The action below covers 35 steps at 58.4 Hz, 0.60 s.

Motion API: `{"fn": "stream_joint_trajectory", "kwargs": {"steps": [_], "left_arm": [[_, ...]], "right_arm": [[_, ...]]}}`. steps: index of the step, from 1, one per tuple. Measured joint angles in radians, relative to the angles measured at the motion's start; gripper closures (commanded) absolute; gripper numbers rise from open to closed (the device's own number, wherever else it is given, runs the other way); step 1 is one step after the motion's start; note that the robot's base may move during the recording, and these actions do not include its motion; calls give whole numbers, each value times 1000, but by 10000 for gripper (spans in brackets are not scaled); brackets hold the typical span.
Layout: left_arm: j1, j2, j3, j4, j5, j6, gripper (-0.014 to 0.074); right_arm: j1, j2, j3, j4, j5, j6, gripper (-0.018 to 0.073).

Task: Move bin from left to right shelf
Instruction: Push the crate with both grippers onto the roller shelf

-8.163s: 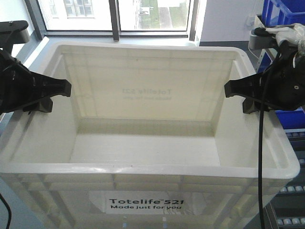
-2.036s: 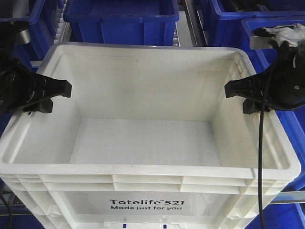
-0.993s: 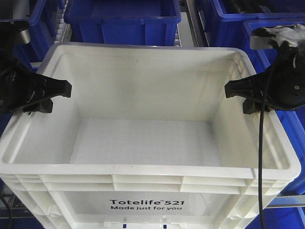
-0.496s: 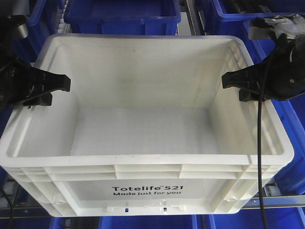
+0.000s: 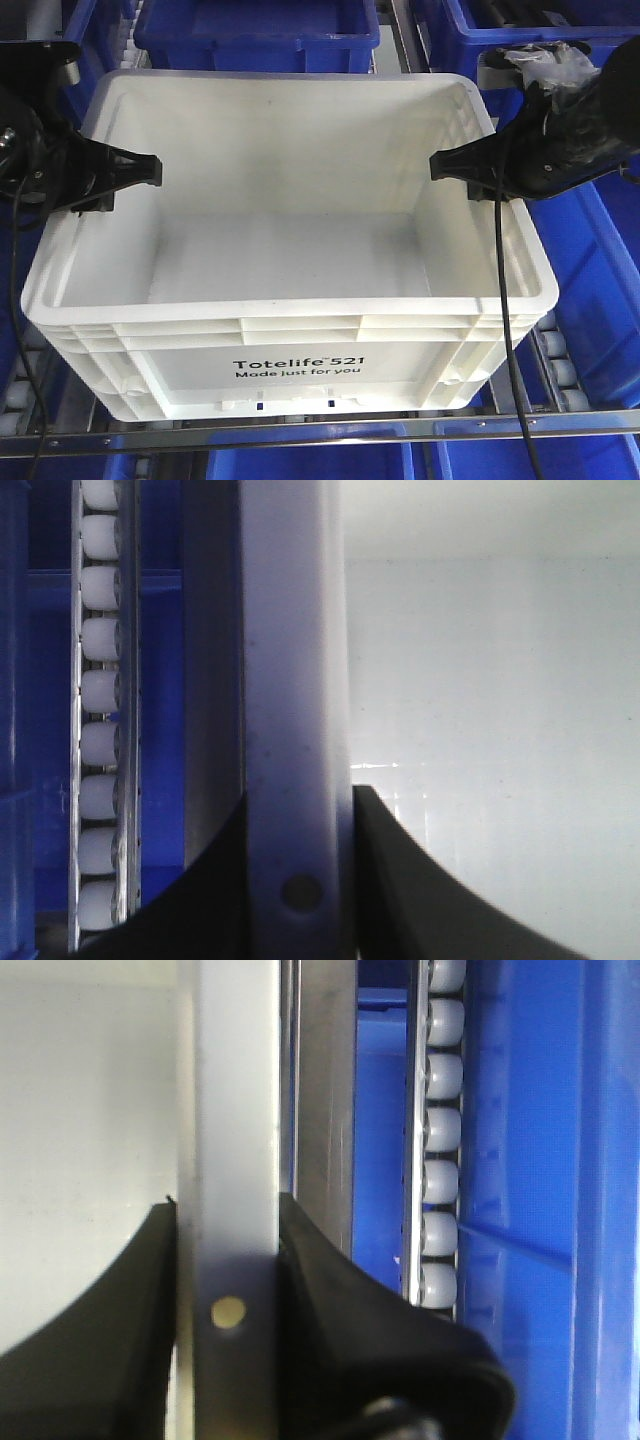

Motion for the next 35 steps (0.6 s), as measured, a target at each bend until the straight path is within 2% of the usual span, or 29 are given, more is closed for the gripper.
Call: {"fn": "stream_joint_trajectory", "kwargs": {"steps": [11, 21, 28, 35], "left_arm": [[1, 46, 0, 8, -32, -15, 587], [2, 68, 0, 15, -57, -24, 530], [6, 72, -2, 17, -61, -26, 446], [5, 72, -2, 20, -56, -16, 318]], "right_arm": [[0, 36, 2, -22, -25, 21, 528], [0, 50, 1, -41, -55, 24, 459], [-1, 57, -1, -46, -66, 25, 370], [-2, 60, -1, -55, -86, 30, 256]]}}
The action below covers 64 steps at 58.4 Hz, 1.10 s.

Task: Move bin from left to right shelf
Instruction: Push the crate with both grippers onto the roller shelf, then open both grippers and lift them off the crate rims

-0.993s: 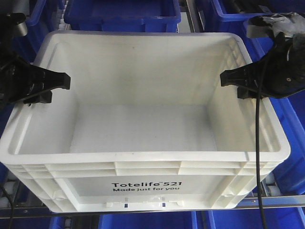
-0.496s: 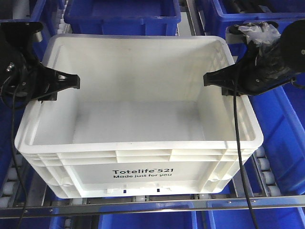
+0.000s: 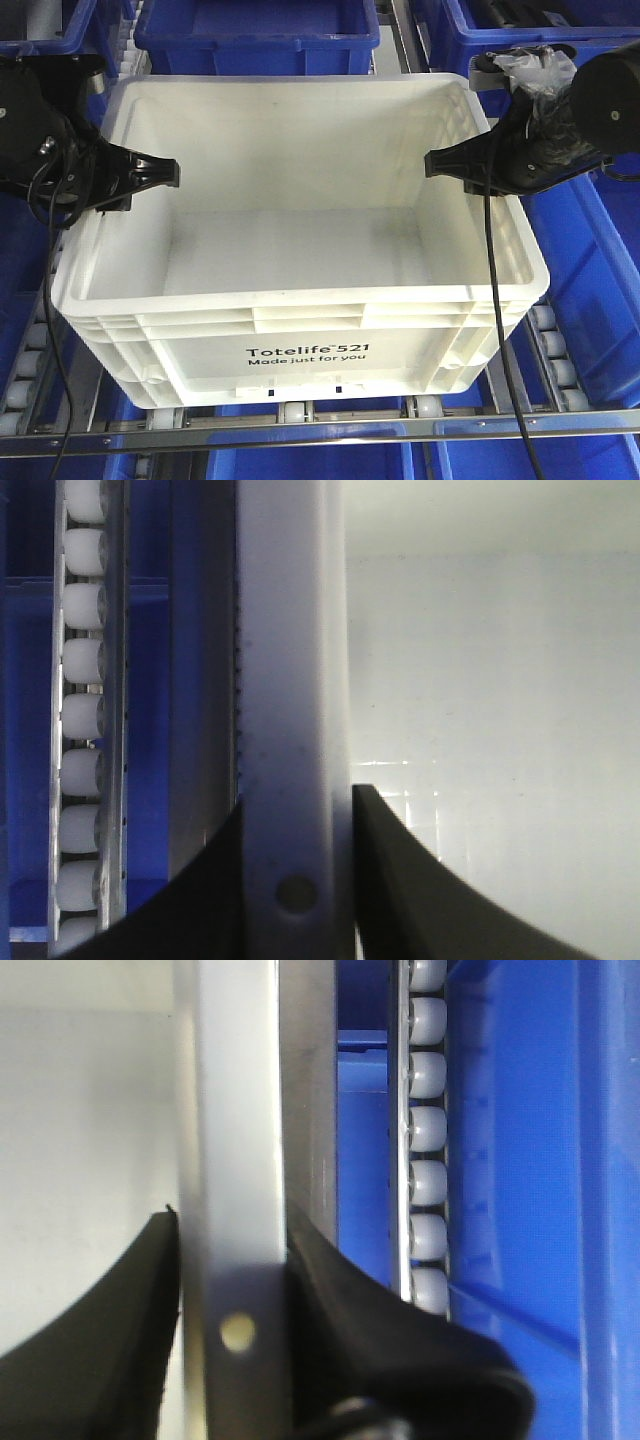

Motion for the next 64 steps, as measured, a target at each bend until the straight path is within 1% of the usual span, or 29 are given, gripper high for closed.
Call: {"fn": "stream_joint_trajectory", "kwargs": {"steps": [2, 7, 14, 22, 31, 36, 43, 51, 64], "left_arm": [[0, 0, 0, 6, 0, 4, 283], [-3, 0, -1, 8, -3, 10, 212], [-5, 0, -1, 8, 0, 13, 157], [-5, 0, -1, 27, 11, 17, 150], [-5, -32, -1, 35, 7, 58, 153], [-5, -69, 5, 36, -7, 70, 153], [-5, -154, 74, 39, -68, 75, 153], [-5, -270, 187, 38, -159, 83, 153], [-5, -515, 365, 31, -312, 144, 153]], "right_arm": [[0, 2, -1, 0, -7, 0, 219], [1, 6, -1, 0, -12, 0, 162], [1, 8, -1, 0, -11, 0, 128], [1, 7, -1, -1, -9, 0, 130], [1, -29, -1, -1, -9, -3, 130], [1, -77, 18, -1, -36, -12, 131], [1, -162, 112, -1, -126, -20, 131], [1, -263, 231, -1, -219, -63, 131], [1, -462, 371, -1, -279, -132, 131]]}}
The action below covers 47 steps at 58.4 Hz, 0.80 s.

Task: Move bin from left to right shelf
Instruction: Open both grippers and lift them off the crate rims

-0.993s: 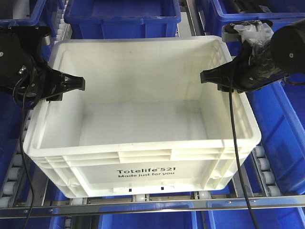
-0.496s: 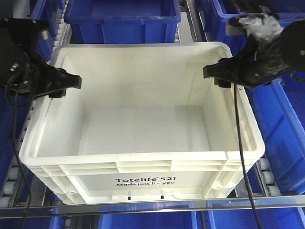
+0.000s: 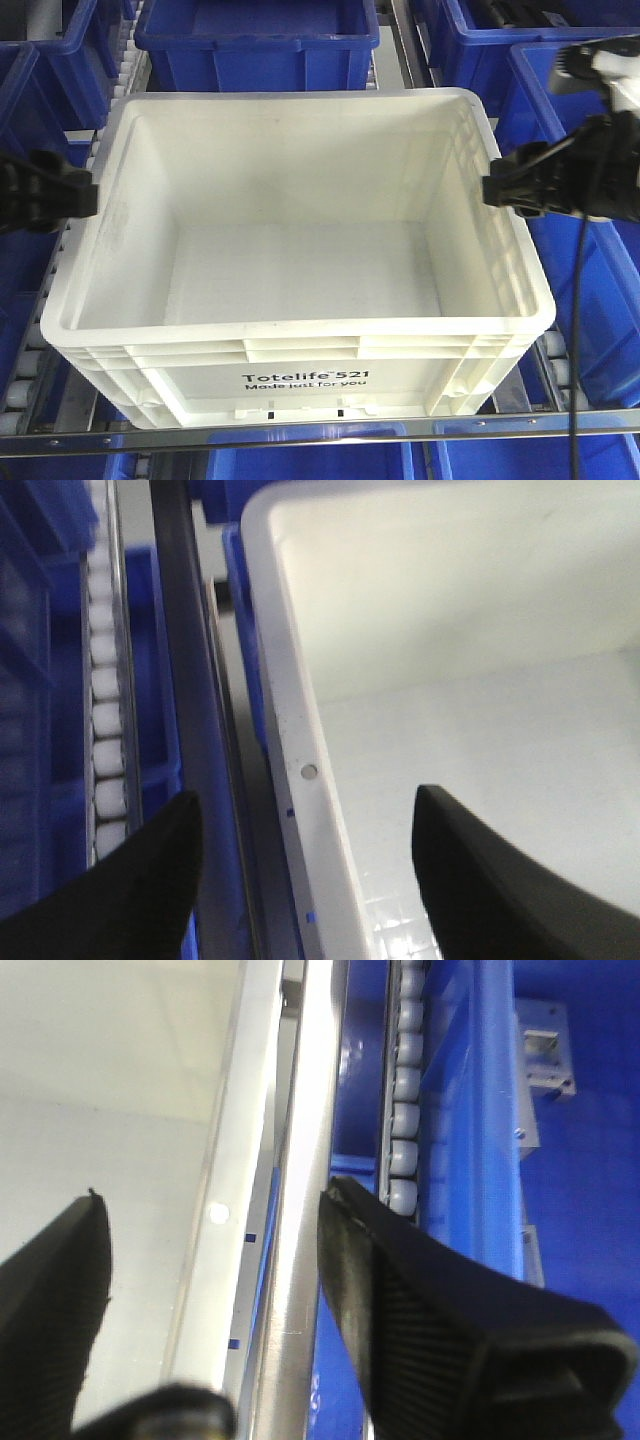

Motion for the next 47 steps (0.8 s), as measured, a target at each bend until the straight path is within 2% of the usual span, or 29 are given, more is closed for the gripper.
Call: {"fn": "stream_joint_trajectory", "kwargs": {"steps": [9, 18, 37, 43, 47], "left_arm": [[0, -180, 94, -48, -36, 68, 153], [0, -356, 184, -128, -38, 150, 153], [0, -787, 406, -363, -38, 413, 153], [0, -941, 492, -415, -50, 493, 153], [0, -1003, 547, -430, -75, 519, 153]], "right_arm": [[0, -168, 93, 0, -13, -40, 131], [0, -363, 202, 1, -18, -76, 131], [0, -827, 479, 48, -20, -92, 131], [0, -977, 580, 49, -51, -94, 131], [0, -1047, 638, 50, -107, -94, 131]]}}
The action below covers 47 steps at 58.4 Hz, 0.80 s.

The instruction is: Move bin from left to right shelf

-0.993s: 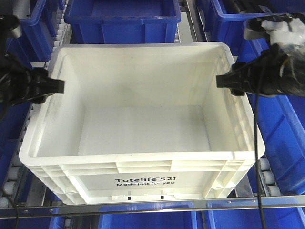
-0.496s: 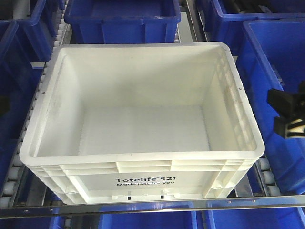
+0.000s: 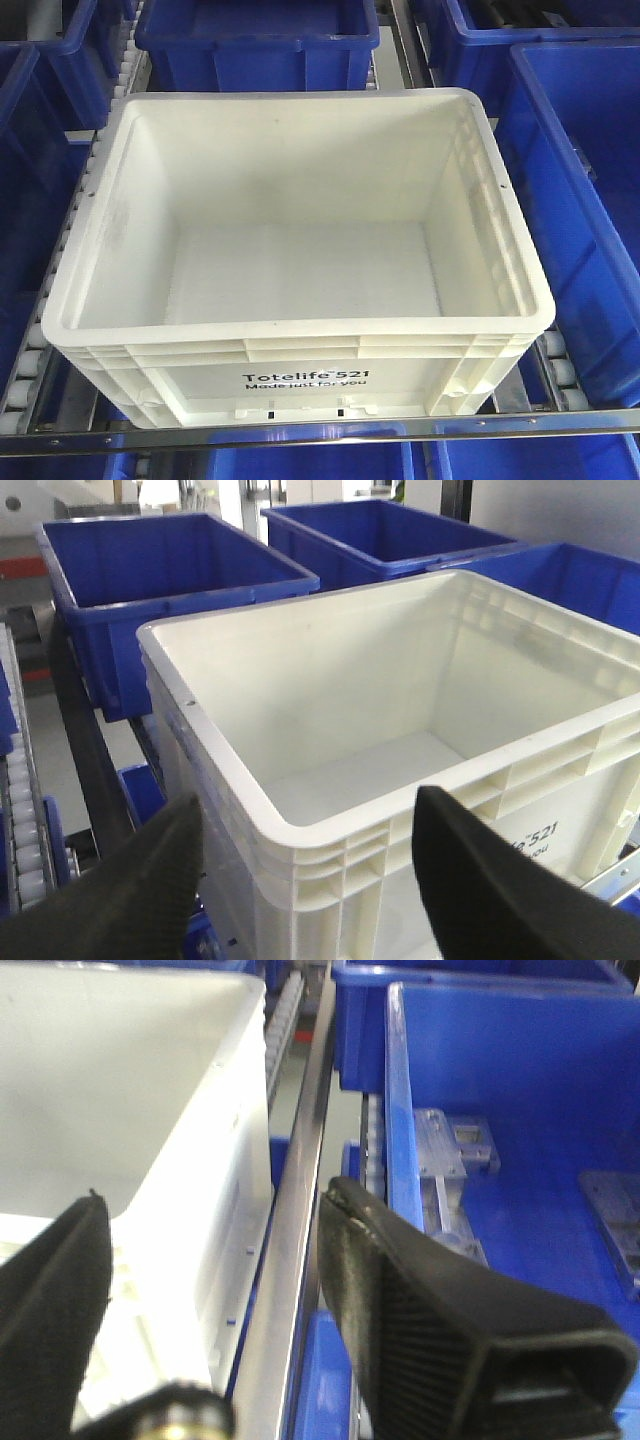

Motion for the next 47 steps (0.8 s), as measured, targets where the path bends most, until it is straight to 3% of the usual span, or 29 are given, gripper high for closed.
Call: {"fn": "stream_joint_trajectory", "kwargs": {"steps": [8, 14, 25, 27, 47], "left_arm": [[0, -3, 77, -7, -27, 11, 157], [0, 14, 95, -8, -43, 12, 229], [0, 15, 96, -8, -76, 13, 565], [0, 15, 96, -8, -77, 13, 606], [0, 15, 96, -8, -78, 15, 604]], "right_arm": [[0, -60, 102, 0, -175, 0, 145], [0, -62, 139, 0, -197, 0, 236], [0, -62, 148, 0, -196, -2, 573], [0, -62, 148, 0, -196, -2, 573], [0, -62, 148, 0, -195, -3, 567]]}}
